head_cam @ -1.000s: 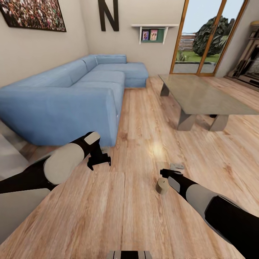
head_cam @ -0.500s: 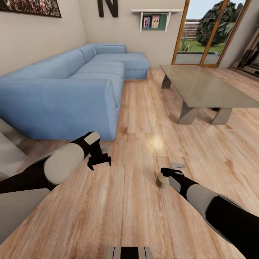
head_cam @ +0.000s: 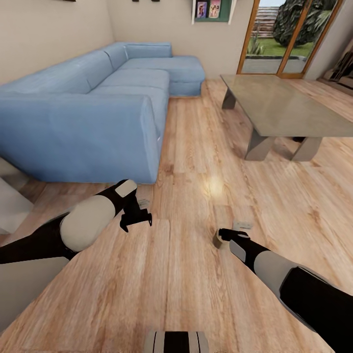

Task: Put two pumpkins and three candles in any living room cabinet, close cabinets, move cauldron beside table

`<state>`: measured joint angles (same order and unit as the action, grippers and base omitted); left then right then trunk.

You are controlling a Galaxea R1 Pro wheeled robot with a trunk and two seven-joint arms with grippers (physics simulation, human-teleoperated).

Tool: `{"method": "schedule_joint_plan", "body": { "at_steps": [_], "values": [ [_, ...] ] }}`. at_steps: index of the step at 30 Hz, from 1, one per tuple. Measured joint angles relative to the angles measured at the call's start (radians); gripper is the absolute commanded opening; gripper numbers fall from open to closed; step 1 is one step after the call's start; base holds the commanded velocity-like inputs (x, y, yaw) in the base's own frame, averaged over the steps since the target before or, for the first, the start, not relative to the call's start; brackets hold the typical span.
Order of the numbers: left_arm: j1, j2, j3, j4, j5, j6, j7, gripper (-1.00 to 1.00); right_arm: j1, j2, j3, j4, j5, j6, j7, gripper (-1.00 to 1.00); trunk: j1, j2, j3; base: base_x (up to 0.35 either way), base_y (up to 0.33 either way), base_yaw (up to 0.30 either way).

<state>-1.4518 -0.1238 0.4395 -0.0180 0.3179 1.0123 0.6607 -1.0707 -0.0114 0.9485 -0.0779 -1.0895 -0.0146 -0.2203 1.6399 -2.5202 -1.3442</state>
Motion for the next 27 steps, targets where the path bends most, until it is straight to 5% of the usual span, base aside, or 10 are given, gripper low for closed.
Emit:
{"method": "schedule_joint_plan", "body": {
  "at_steps": [16, 27],
  "values": [
    [0.000, 0.000, 0.002, 0.000, 0.001, -0.026, -0.002, 1.00, 0.000, 0.007, 0.003, 0.000, 0.000, 0.004, -0.002, 1.00, 0.007, -0.004, -0.062, 0.000, 0.000, 0.000],
    [0.001, 0.001, 0.001, 0.000, 0.000, -0.058, 0.000, 1.00, 0.000, 0.007, 0.005, 0.000, 0.000, 0.005, -0.003, 1.00, 0.007, -0.004, -0.062, 0.000, 0.000, 0.000]
  ]
}}
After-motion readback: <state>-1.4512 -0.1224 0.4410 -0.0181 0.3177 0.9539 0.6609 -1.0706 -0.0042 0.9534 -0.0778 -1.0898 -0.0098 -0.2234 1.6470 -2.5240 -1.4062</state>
